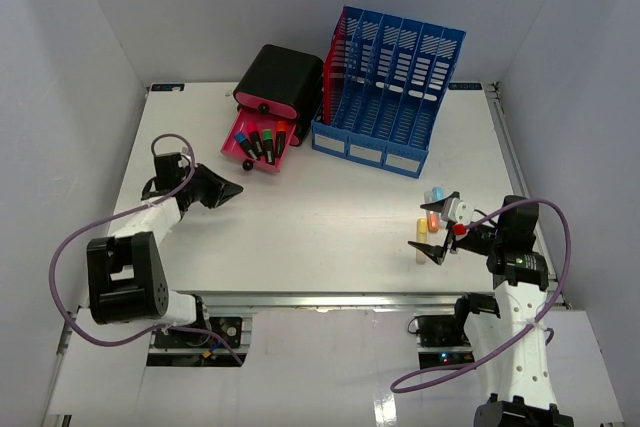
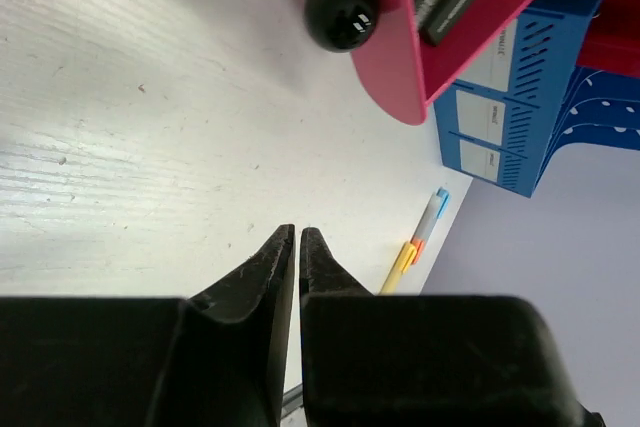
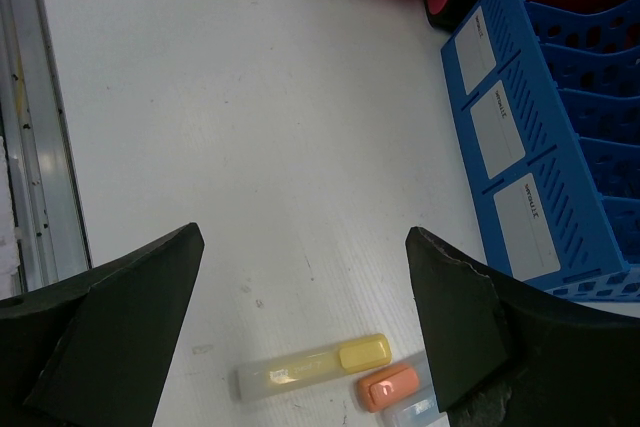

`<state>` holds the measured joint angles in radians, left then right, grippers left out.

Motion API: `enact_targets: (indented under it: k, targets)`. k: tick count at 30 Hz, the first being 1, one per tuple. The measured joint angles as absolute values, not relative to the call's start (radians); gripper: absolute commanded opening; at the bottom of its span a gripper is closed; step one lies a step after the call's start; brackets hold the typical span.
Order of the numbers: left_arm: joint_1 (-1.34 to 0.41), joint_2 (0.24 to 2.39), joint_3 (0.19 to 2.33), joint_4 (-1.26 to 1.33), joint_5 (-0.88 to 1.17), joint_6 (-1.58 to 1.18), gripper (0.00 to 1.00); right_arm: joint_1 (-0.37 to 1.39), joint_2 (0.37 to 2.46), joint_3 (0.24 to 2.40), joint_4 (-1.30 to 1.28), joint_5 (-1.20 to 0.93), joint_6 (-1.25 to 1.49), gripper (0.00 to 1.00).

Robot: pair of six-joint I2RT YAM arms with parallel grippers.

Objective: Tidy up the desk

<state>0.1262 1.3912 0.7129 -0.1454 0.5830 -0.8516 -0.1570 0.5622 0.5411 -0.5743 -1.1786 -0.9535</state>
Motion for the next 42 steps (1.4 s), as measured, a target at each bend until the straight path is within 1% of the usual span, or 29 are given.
enact_targets:
  k: [5, 8, 13, 24, 28, 38, 42]
  targets:
    - [0.126, 1.468, 0.703, -0.047, 0.608, -0.857, 0.17, -0.157, 0.562, 0.541, -0.575, -1.179, -0.953, 0.89]
    - [0.126, 1.550, 0.702, 0.054, 0.625, -0.869, 0.17, -0.157, 0.562, 0.541, -0.575, -1.178, -0.953, 0.89]
    - [0.126, 1.677, 0.707, 0.133, 0.633, -0.887, 0.17, -0.157, 0.563, 0.541, -0.575, -1.179, -0.954, 0.89]
    - [0.111, 1.833, 0.846, 0.259, 0.647, -0.907, 0.18, -0.157, 0.577, 0.541, -0.575, -1.178, -0.954, 0.89]
    - [0.103, 1.884, 0.858, 0.317, 0.663, -0.929, 0.19, -0.157, 0.578, 0.541, -0.575, -1.178, -0.954, 0.89]
    - [0.100, 1.912, 0.857, 0.477, 0.714, -1.003, 0.20, -0.157, 0.594, 0.541, -0.575, -1.178, -0.958, 0.89]
    - [0.098, 1.906, 0.867, 0.488, 0.720, -1.012, 0.21, -0.157, 0.599, 0.541, -0.575, -1.178, -0.962, 0.89]
